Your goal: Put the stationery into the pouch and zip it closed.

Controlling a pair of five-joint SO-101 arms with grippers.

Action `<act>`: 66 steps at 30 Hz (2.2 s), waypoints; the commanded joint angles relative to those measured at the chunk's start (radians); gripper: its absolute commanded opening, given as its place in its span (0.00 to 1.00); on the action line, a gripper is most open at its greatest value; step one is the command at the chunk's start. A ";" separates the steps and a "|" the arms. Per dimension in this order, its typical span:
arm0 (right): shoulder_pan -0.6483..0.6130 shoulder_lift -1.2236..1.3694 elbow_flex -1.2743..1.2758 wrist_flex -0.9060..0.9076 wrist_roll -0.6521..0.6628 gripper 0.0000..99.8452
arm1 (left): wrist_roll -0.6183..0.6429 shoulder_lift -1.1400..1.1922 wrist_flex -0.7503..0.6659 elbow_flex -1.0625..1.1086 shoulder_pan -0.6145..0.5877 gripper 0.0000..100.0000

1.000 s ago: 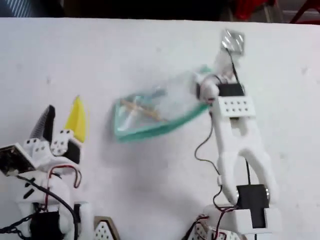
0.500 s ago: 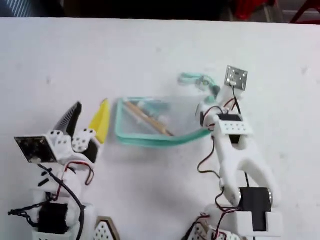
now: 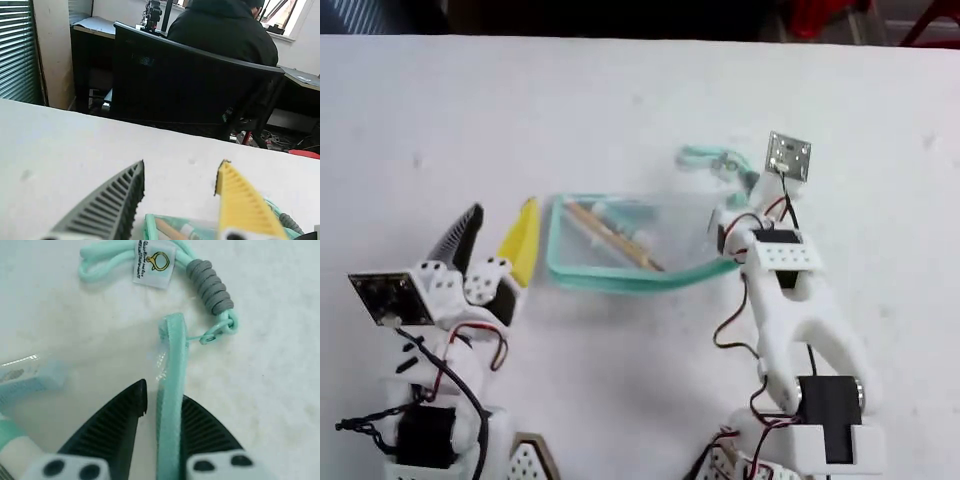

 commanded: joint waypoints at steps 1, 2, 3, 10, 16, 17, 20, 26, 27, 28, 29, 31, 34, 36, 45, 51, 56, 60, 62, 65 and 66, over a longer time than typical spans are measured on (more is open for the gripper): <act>-0.028 -0.021 0.003 -0.005 0.015 0.02 | -0.014 0.007 -0.029 -0.003 0.012 0.25; -0.028 -0.021 0.003 -0.005 0.015 0.02 | -0.014 0.007 -0.029 -0.003 0.012 0.25; -0.028 -0.021 0.003 -0.005 0.015 0.02 | -0.014 0.007 -0.029 -0.003 0.012 0.25; -0.027 -0.021 0.003 -0.004 0.015 0.02 | -0.014 0.007 -0.029 -0.003 0.012 0.25; -0.025 -0.028 -0.003 0.044 0.015 0.19 | -0.014 0.007 -0.029 -0.003 0.012 0.25; -0.025 -0.028 -0.003 0.044 0.015 0.24 | -0.014 0.007 -0.029 -0.003 0.012 0.25; -0.021 -0.028 -0.003 0.044 0.015 0.32 | -0.014 0.007 -0.028 -0.002 0.012 0.25; -0.019 -0.028 -0.003 0.044 0.015 0.32 | -0.014 0.007 -0.028 -0.002 0.012 0.25; -0.019 -0.028 -0.003 0.044 0.015 0.32 | -0.014 0.007 -0.028 -0.002 0.012 0.25; -0.019 -0.028 -0.003 0.044 0.015 0.32 | -0.014 0.007 -0.028 -0.002 0.012 0.25; -0.019 -0.028 -0.003 0.044 0.015 0.32 | -0.014 0.007 -0.028 -0.002 0.012 0.25; -0.019 -0.028 -0.003 0.044 0.015 0.32 | -0.014 0.007 -0.028 -0.002 0.012 0.25; -0.018 -0.028 -0.003 0.044 0.015 0.32 | -0.015 0.007 -0.035 0.008 0.012 0.25; -0.010 -0.030 -0.005 0.045 0.014 0.32 | -0.035 0.007 -0.057 0.011 0.008 0.25; 0.150 -0.150 0.002 0.047 0.006 0.32 | -0.204 0.010 -0.086 -0.008 0.005 0.25; 0.105 -0.263 0.002 0.122 0.014 0.32 | -0.353 0.013 0.107 -0.189 0.005 0.25; 0.047 -0.446 -0.038 0.220 0.051 0.32 | -0.413 0.013 0.301 -0.388 0.004 0.25; 0.001 -0.619 -0.123 0.355 0.199 0.32 | -0.442 0.013 0.411 -0.519 0.004 0.25; -0.022 -0.705 -0.163 0.412 0.224 0.32 | -0.463 0.013 0.442 -0.555 0.004 0.25; -0.047 -0.825 -0.226 0.487 0.232 0.32 | -0.502 0.015 0.454 -0.566 0.004 0.25; -0.054 -0.860 -0.249 0.507 0.232 0.32 | -0.505 0.015 0.456 -0.563 0.002 0.25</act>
